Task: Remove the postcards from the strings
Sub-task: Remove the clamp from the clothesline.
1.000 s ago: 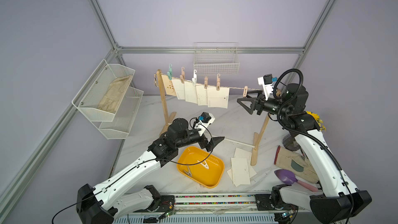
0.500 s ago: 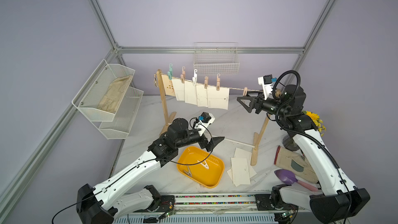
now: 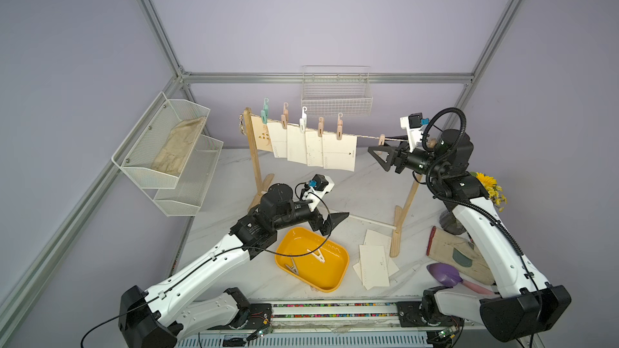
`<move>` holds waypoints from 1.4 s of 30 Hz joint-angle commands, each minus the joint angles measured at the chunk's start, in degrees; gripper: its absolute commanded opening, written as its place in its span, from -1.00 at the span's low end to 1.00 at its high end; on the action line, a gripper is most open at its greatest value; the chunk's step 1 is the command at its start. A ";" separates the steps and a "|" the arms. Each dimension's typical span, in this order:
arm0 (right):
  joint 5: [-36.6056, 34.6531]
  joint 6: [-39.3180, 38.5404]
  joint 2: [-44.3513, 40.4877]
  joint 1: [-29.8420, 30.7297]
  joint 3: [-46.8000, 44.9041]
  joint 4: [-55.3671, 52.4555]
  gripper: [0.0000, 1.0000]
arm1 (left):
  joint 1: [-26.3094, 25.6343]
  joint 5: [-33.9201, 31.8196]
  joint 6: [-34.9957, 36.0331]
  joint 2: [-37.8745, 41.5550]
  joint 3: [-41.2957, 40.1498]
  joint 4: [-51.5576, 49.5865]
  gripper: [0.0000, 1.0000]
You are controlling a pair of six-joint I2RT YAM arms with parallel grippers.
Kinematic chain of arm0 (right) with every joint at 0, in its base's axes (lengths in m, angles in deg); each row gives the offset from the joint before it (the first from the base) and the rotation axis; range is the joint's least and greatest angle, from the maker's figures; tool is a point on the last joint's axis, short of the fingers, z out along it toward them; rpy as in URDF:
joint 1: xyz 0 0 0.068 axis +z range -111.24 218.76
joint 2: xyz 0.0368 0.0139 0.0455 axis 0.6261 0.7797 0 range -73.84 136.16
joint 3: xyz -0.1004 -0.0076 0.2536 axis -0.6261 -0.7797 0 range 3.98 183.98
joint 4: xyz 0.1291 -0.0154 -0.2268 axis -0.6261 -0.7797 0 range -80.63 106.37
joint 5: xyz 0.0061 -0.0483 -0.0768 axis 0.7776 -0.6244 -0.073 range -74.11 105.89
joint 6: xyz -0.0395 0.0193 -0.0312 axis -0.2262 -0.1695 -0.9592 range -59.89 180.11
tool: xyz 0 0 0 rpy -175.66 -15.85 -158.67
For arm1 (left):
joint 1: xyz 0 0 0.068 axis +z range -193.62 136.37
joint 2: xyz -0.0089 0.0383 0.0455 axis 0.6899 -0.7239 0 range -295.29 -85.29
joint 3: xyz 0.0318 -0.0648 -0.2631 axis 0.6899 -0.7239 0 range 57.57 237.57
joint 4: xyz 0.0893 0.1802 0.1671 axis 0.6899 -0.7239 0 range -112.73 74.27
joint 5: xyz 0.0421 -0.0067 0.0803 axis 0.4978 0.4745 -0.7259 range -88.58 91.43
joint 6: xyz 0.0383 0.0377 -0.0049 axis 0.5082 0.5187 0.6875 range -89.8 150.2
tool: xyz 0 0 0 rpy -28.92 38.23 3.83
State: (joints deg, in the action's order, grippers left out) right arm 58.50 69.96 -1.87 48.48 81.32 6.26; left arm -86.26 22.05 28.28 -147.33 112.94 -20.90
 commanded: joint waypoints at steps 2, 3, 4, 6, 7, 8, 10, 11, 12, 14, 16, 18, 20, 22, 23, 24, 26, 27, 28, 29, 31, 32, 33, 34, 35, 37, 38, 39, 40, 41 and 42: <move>2.55 -0.56 0.19 -0.22 2.07 2.29 0.38 | 0.47 0.76 -0.46 0.08 -1.32 2.62 0.99; 2.80 -0.69 0.19 -0.25 2.11 2.12 0.31 | 0.46 0.74 -0.47 0.12 -1.32 2.70 1.00; 3.06 -0.75 0.28 -0.22 2.15 2.04 0.24 | 0.44 0.79 -0.53 0.12 -1.32 2.72 0.99; 3.32 -0.88 0.35 -0.24 2.07 1.96 0.15 | 0.44 0.86 -0.55 0.08 -1.32 2.72 0.99; 3.45 -0.96 0.35 -0.30 2.05 1.98 0.08 | 0.45 0.91 -0.63 0.15 -1.32 2.71 1.00; 3.61 -0.96 0.33 -0.28 1.95 1.94 0.03 | 0.45 0.99 -0.63 0.08 -1.30 2.73 0.99; 3.71 -1.02 0.37 -0.27 1.77 2.19 -0.03 | 0.49 0.94 -0.65 -0.01 -1.34 2.80 1.00; 3.79 -1.01 0.38 -0.24 1.68 2.29 -0.05 | 0.45 0.99 -0.70 0.03 -1.32 2.79 0.99; 3.80 -0.98 0.47 -0.22 1.59 2.44 -0.07 | 0.44 1.00 -0.68 -0.01 -1.32 2.79 1.00; 3.95 -0.98 0.59 -0.23 1.50 2.54 -0.09 | 0.43 0.97 -0.72 0.01 -1.32 2.85 1.00; 3.97 -1.04 0.81 -0.23 1.42 2.64 -0.11 | 0.45 0.98 -0.71 0.04 -1.31 2.77 1.00; 4.04 -1.04 0.90 -0.27 1.48 2.88 -0.14 | 0.49 0.92 -0.71 -0.01 -1.32 2.76 1.00; 3.97 -1.01 1.10 -0.26 1.48 2.99 -0.17 | 0.40 0.89 -0.71 -0.01 -1.32 2.72 1.00; 4.06 -1.04 1.16 -0.23 1.49 3.16 -0.22 | 0.44 0.83 -0.64 -0.01 -1.34 2.72 1.00; 4.06 -1.02 1.24 -0.22 1.50 3.21 -0.24 | 0.47 0.89 -0.71 -0.01 -1.31 2.71 0.99; 4.06 -1.06 1.26 -0.23 1.50 3.27 -0.28 | 0.41 0.90 -0.66 0.01 -1.32 2.71 0.99; 4.13 -1.05 1.34 -0.25 1.50 3.34 -0.31 | 0.51 0.82 -0.72 -0.07 -1.32 2.75 0.99; 4.13 -0.98 1.34 -0.23 1.50 3.42 -0.34 | 0.42 0.88 -0.67 -0.02 -1.32 2.73 1.00; 4.14 -1.01 1.47 -0.24 1.50 3.43 -0.38 | 0.49 0.79 -0.72 -0.01 -1.32 2.72 1.00; 4.21 -1.03 1.43 -0.25 1.50 3.46 -0.41 | 0.47 0.86 -0.72 -0.06 -1.32 2.72 0.99; 4.32 -0.98 1.43 -0.30 1.50 3.54 -0.56 | 0.50 0.85 -0.72 -0.01 -1.32 2.71 0.99; 4.32 -1.01 1.47 -0.30 1.50 3.56 -0.58 | 0.46 0.79 -0.70 -0.01 -1.32 2.74 1.00; 4.41 -1.04 1.50 -0.27 1.51 3.55 -0.59 | 0.47 0.91 -0.72 -0.01 -1.32 2.73 1.00; 4.53 -1.02 1.50 -0.22 1.50 3.45 -0.66 | 0.45 0.91 -0.72 0.03 -1.32 2.72 1.00; 4.71 -1.03 1.52 -0.29 1.54 3.43 -0.71 | 0.49 0.89 -0.72 -0.01 -1.32 2.79 1.00; 4.76 -1.04 1.52 -0.27 1.50 3.26 -0.73 | 0.52 0.91 -0.72 0.00 -1.32 2.80 1.00; 4.91 -0.99 1.54 -0.27 1.42 3.25 -0.73 | 0.49 0.91 -0.72 -0.01 -1.32 2.80 1.00; 5.09 -0.97 1.51 -0.25 1.48 3.09 -0.74 | 0.52 0.78 -0.72 -0.01 -1.32 2.80 1.00; 5.25 -1.03 1.63 -0.27 1.28 3.00 -0.74 | 0.53 0.79 -0.72 0.04 -1.30 2.83 1.00; 5.49 -1.13 1.60 -0.24 1.17 2.79 -0.74 | 0.53 0.81 -0.68 -0.01 -1.32 2.80 1.00; 5.80 -1.25 1.69 -0.27 1.10 2.44 -0.75 | 0.50 0.82 -0.68 0.08 -1.28 2.80 1.00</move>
State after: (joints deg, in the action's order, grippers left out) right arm 62.50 69.24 -0.67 48.44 81.35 8.03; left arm -86.06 22.24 28.26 -147.33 112.94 -20.90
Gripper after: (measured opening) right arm 0.243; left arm 0.997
